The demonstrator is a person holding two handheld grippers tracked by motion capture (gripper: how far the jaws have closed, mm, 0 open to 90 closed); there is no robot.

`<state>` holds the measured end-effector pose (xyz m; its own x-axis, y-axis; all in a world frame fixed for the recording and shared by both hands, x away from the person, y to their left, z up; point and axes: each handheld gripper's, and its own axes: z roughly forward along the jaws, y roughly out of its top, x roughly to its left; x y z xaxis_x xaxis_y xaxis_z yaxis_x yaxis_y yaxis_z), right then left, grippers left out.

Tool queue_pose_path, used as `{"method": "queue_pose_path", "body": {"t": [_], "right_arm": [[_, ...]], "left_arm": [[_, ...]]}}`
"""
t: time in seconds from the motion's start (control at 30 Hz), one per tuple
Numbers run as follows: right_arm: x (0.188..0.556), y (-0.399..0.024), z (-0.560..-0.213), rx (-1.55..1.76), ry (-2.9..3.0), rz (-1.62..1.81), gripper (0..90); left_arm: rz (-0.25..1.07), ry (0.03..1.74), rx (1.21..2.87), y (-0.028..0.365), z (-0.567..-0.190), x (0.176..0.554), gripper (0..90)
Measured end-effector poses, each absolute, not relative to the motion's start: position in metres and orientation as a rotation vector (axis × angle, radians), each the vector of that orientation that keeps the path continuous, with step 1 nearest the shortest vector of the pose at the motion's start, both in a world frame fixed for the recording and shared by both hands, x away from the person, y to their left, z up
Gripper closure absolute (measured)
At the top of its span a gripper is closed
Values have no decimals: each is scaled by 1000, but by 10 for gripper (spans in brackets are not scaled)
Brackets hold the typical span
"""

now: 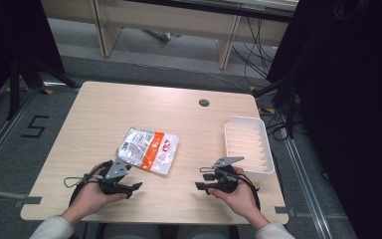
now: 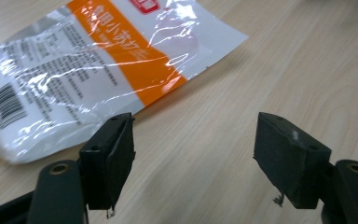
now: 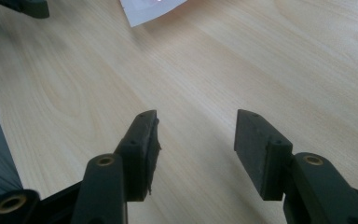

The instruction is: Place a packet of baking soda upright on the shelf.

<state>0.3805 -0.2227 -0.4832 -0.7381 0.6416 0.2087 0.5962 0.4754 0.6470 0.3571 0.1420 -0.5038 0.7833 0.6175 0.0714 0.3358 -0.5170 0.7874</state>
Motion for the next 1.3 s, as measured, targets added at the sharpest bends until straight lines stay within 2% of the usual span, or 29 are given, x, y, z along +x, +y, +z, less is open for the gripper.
{"method": "queue_pose_path", "body": {"t": [0.33, 0.67, 1.1, 1.3], "right_arm": [[382, -220, -483, 1108, 2645, 1124, 497], [383, -220, -485, 1122, 2649, 1123, 495], [383, -220, -484, 1128, 2633, 1143, 495], [383, -220, -484, 1126, 2642, 1140, 495]], "left_arm": [[532, 630, 2227, 121, -504, 364, 247], [591, 516, 2294, 79, -509, 385, 216], [662, 461, 2330, 58, -512, 397, 244], [657, 529, 2329, 60, -511, 399, 301]]}}
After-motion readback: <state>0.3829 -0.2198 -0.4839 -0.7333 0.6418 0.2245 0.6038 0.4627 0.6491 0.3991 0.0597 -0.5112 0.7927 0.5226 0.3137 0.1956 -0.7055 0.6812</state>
